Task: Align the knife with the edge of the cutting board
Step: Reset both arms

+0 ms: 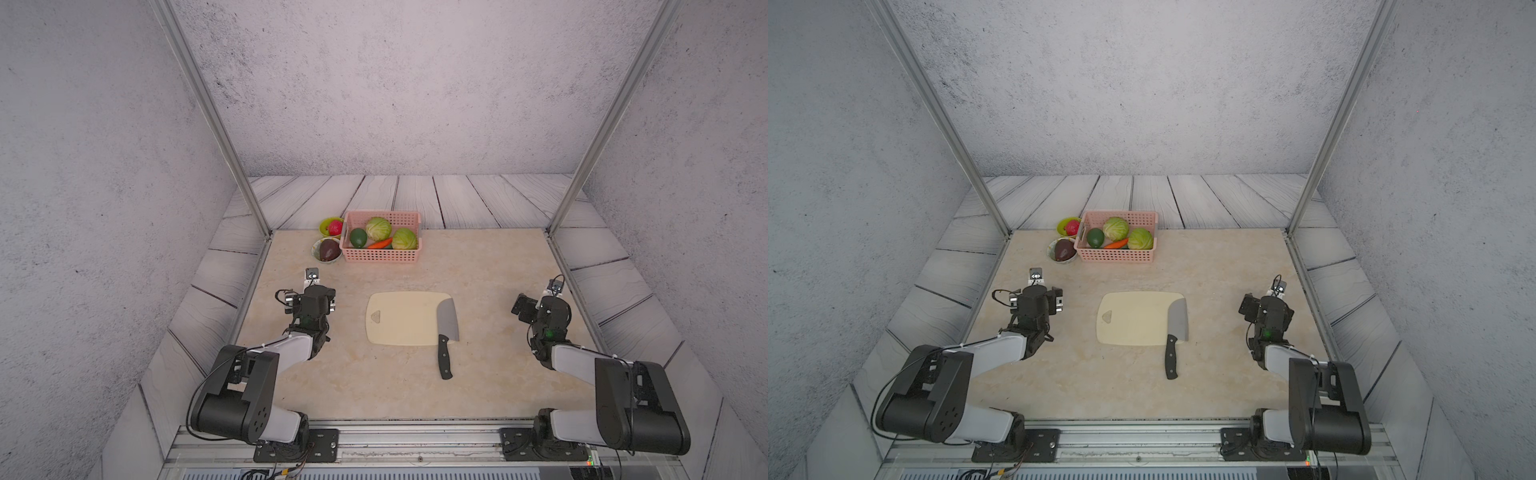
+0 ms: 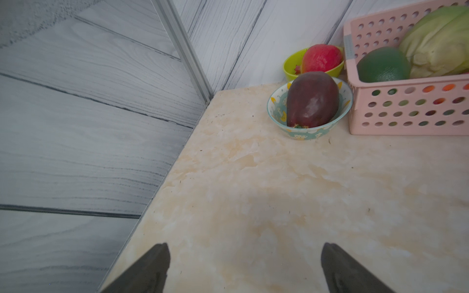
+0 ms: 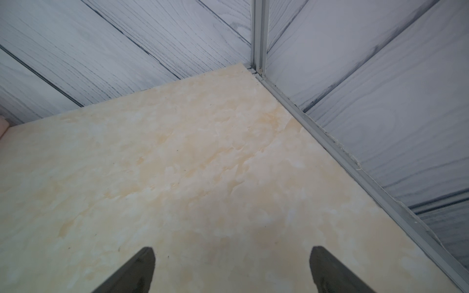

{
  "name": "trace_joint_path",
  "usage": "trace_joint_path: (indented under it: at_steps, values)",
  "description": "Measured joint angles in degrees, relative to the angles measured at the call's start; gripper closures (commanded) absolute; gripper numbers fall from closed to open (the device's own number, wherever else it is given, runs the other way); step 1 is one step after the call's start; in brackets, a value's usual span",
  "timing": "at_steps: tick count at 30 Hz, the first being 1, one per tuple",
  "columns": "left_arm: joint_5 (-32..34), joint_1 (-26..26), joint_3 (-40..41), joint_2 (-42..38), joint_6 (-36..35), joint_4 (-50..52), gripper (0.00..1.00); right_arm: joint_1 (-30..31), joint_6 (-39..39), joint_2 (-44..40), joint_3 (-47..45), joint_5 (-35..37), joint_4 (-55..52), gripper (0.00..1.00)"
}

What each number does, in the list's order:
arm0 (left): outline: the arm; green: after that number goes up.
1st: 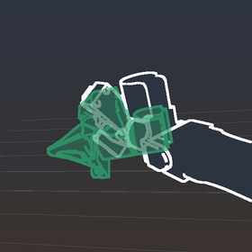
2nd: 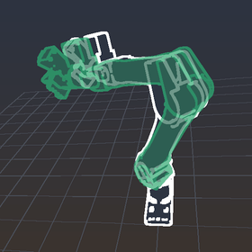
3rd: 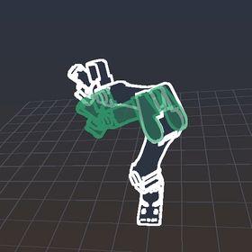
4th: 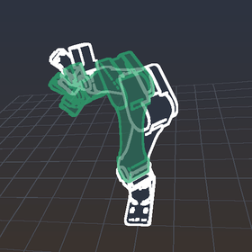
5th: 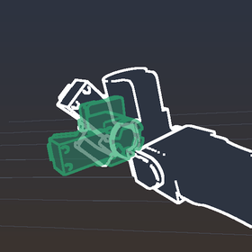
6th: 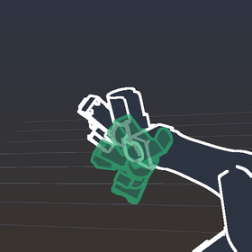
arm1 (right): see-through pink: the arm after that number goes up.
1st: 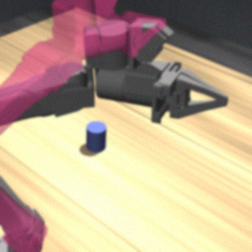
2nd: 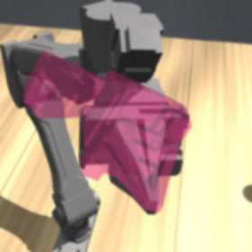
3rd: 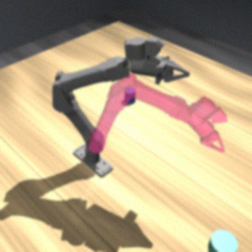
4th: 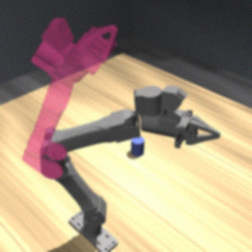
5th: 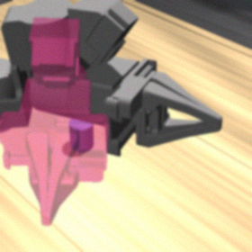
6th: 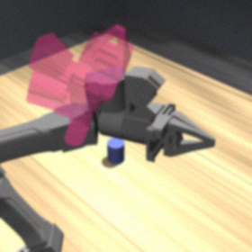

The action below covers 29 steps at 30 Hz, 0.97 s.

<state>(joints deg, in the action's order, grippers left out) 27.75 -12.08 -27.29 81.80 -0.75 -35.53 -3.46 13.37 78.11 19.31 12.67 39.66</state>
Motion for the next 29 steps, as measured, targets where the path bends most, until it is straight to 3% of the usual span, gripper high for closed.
trace_joint_path:
  at_steps: [4, 7, 10, 14, 29]
  values:
    - [-3.85, 2.34, 4.96, 1.29, -0.90, -8.09, 0.02, 0.02, -1.42, 3.04, -2.78, -0.74, 6.19, 0.01]
    - [-10.69, 7.02, 4.59, 4.57, -0.26, -10.12, 0.02, 0.04, -2.82, 4.28, -1.51, -3.15, 7.80, 0.01]
    - [-16.81, 10.80, 2.69, 6.75, 0.35, -8.63, 0.02, 0.31, -5.16, 9.88, 2.23, -7.32, 9.51, 0.01]
    - [-21.62, 12.35, 1.07, 6.73, 1.18, -8.11, 0.02, 1.57, -7.50, 10.67, 4.74, -9.88, 8.22, 0.01]
    - [-25.44, 12.35, 0.55, 6.73, 1.49, -6.69, 0.02, 2.05, -10.47, 10.47, 6.80, -13.92, 2.08, 0.01]
